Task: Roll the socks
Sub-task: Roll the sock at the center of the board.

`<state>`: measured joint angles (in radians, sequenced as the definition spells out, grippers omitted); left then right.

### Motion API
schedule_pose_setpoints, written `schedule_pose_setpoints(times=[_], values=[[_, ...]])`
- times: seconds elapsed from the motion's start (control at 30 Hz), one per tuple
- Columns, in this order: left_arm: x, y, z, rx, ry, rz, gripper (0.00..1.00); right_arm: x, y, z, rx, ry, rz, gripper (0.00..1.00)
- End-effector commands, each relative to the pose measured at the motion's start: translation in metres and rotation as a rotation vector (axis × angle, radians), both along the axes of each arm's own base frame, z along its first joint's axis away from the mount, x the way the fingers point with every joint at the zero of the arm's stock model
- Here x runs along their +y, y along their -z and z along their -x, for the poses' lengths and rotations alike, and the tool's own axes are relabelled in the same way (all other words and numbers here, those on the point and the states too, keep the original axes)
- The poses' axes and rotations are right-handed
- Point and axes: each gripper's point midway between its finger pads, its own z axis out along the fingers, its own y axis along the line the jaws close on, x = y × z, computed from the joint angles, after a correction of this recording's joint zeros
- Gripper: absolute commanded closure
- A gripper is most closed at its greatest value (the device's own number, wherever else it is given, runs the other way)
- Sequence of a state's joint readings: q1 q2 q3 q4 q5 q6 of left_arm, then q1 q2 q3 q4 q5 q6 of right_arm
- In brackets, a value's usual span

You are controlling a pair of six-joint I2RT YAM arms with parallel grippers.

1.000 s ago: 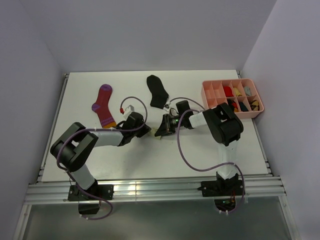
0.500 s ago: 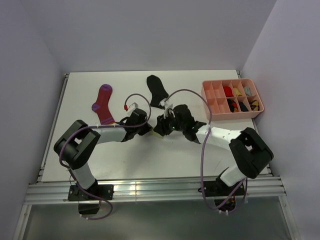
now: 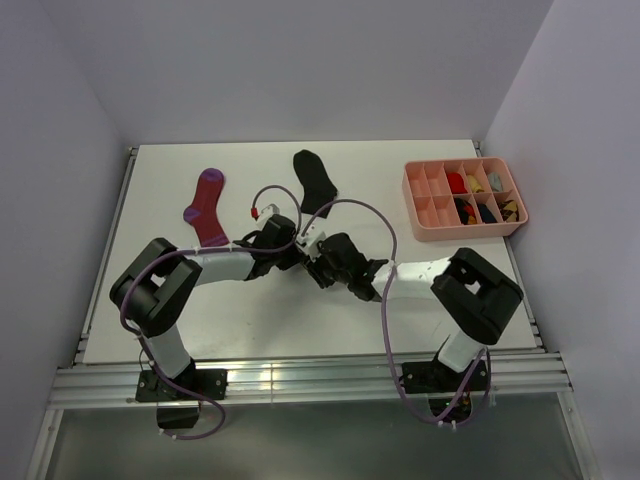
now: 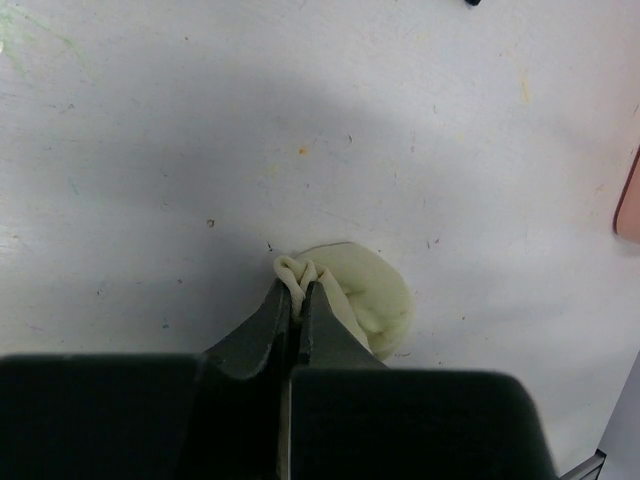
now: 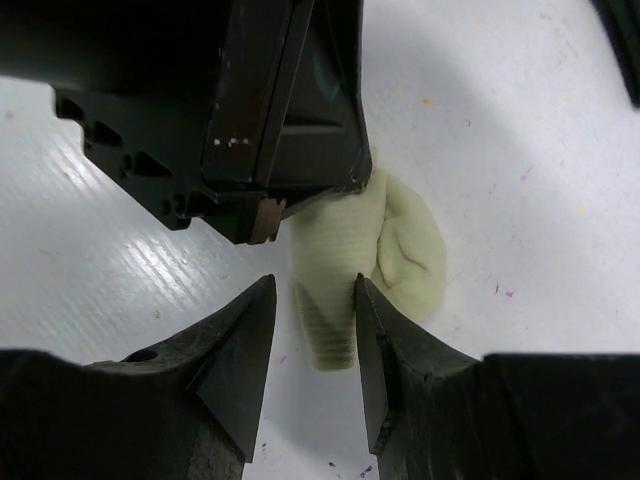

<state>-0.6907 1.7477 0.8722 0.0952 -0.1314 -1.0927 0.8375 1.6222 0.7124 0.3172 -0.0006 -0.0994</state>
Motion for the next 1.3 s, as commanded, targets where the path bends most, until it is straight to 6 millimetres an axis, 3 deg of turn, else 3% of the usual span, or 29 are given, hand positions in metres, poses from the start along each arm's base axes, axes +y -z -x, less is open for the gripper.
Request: schedule_pose_setpoints(times=[0.0, 0.2, 0.3, 0.33, 0.37, 0.53, 0.57, 0.63, 0.7, 0.73, 0.8, 0.83, 1.27], values=[[-0.005, 0.002, 0.001, 0.011, 0.032, -0.016, 1.0, 0.01, -0.007, -0.01, -0.089, -0.006, 0.033, 0.55], [-0.007, 0.0, 0.002, 0.012, 0.038, -0.008, 1.0, 0.007, 0.01, -0.014, -0.087, 0.03, 0.099, 0.58], [-0.009, -0.004, 0.002, 0.004, 0.045, 0.01, 0.99, 0.007, 0.017, -0.011, -0.056, 0.032, 0.106, 0.84], [-0.008, -0.003, 0.004, 0.004, 0.044, 0.013, 0.97, 0.008, 0.018, -0.01, -0.047, 0.035, 0.106, 0.96], [-0.008, -0.008, 0.003, -0.005, 0.039, 0.025, 0.91, 0.01, 0.018, -0.008, -0.022, 0.027, 0.09, 1.0], [0.003, -0.016, 0.004, -0.043, -0.005, 0.027, 0.61, 0.014, 0.016, 0.001, 0.14, 0.009, -0.03, 1.0], [0.005, -0.022, 0.002, -0.06, -0.019, 0.034, 0.51, 0.005, 0.018, -0.005, 0.174, 0.026, -0.036, 1.0], [0.01, -0.022, 0.003, -0.07, -0.043, 0.038, 0.43, 0.011, 0.014, -0.001, 0.281, 0.012, -0.107, 1.0], [0.013, -0.027, 0.003, -0.084, -0.058, 0.049, 0.35, 0.003, 0.016, -0.005, 0.361, 0.028, -0.139, 1.0], [0.015, -0.028, 0.004, -0.095, -0.065, 0.054, 0.34, 0.01, 0.013, 0.002, 0.437, -0.006, -0.194, 1.0], [0.017, -0.029, 0.004, -0.1, -0.073, 0.058, 0.34, 0.005, 0.012, -0.005, 0.498, 0.013, -0.266, 1.0], [0.02, -0.031, 0.005, -0.108, -0.078, 0.061, 0.34, 0.008, 0.012, 0.002, 0.577, -0.003, -0.314, 1.0], [0.008, -0.032, 0.005, -0.123, -0.039, 0.109, 0.35, -0.009, 0.022, -0.019, 1.026, 0.111, -0.627, 1.0]])
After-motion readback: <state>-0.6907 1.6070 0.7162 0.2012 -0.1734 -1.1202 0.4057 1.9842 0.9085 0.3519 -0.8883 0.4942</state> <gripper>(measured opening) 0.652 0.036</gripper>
